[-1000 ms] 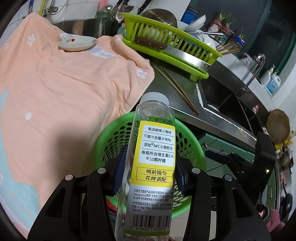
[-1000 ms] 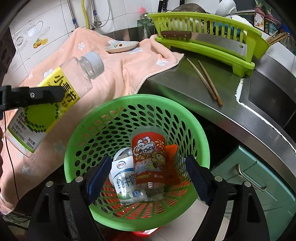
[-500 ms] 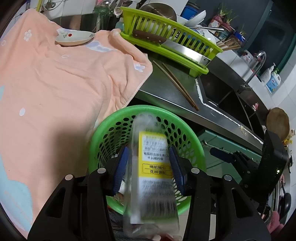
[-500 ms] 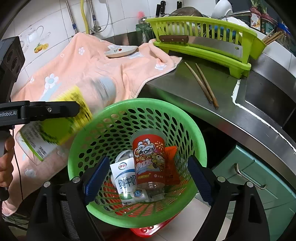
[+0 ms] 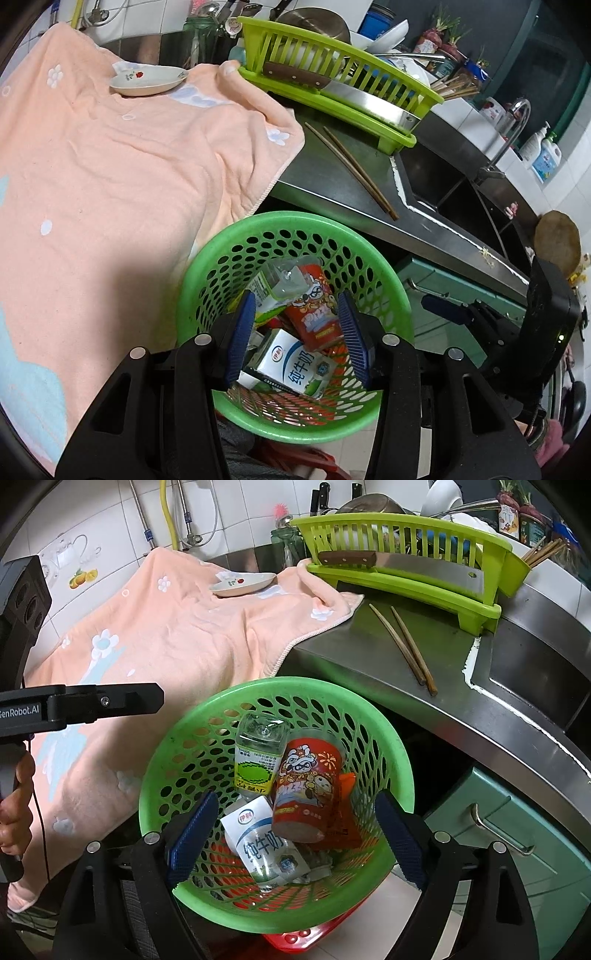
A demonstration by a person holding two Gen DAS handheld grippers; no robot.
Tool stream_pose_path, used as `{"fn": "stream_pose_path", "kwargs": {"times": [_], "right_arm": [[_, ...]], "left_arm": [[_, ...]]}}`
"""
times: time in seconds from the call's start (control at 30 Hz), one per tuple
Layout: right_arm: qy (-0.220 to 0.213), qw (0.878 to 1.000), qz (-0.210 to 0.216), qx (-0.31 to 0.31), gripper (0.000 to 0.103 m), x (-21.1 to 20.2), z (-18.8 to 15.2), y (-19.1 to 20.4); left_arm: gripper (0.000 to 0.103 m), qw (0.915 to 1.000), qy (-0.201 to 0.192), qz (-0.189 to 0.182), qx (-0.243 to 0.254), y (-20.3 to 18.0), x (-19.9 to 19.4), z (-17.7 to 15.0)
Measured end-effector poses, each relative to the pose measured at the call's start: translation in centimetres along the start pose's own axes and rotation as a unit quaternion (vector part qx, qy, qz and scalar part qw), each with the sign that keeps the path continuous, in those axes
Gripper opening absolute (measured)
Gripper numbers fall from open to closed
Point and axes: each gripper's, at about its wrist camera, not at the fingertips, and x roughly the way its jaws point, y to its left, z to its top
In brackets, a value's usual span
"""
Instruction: Collect trash
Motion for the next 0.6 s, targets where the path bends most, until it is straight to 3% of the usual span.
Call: {"fn": "stream_pose_path", "kwargs": {"times": [0.6], "right_arm": [[-0.009,1.0,0.009,0.001,0.087,-0.8,-0.1,1.4]], "left_arm": [[0.078,0.9976,-0.045,0.053,0.004,1.2,-3.5,-1.0]]}}
